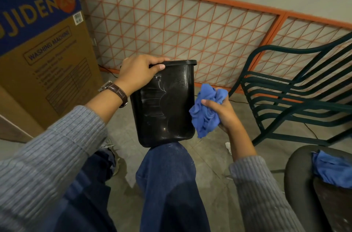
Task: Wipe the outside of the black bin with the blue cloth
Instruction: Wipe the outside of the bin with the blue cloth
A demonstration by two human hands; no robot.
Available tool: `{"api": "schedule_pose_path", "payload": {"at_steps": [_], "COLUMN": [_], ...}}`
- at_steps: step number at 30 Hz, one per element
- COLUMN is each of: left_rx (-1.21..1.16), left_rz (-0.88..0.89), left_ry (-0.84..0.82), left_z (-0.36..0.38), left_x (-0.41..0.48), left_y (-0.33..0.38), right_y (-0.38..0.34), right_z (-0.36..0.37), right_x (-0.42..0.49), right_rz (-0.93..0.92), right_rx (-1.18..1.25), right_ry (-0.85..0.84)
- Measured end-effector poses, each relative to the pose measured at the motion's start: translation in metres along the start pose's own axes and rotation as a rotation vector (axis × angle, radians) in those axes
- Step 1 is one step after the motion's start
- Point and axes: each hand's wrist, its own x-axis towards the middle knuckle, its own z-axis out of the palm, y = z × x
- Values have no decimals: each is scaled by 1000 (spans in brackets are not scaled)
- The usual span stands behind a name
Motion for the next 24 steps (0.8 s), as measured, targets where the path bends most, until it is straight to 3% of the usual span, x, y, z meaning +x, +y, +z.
{"api": "schedule_pose_path", "payload": {"at_steps": [7,16,20,24], "left_rx": [65,92,58,45], "left_rz": [9,-11,-15,-11], "left_ry": [37,34,45,55], "left_z": [2,4,3,2], "left_x": [0,2,0,-1], "left_y": [-3,-8,-7,-7], "right_y": [20,44,47,48], "right_z": [44,67,68,70], "right_x": [0,-21,-15,-8], "right_rz": [-250,-517,-597,-620], "right_rx": [-189,-728,-897,-730], "right_ry": [211,225,412,325]}}
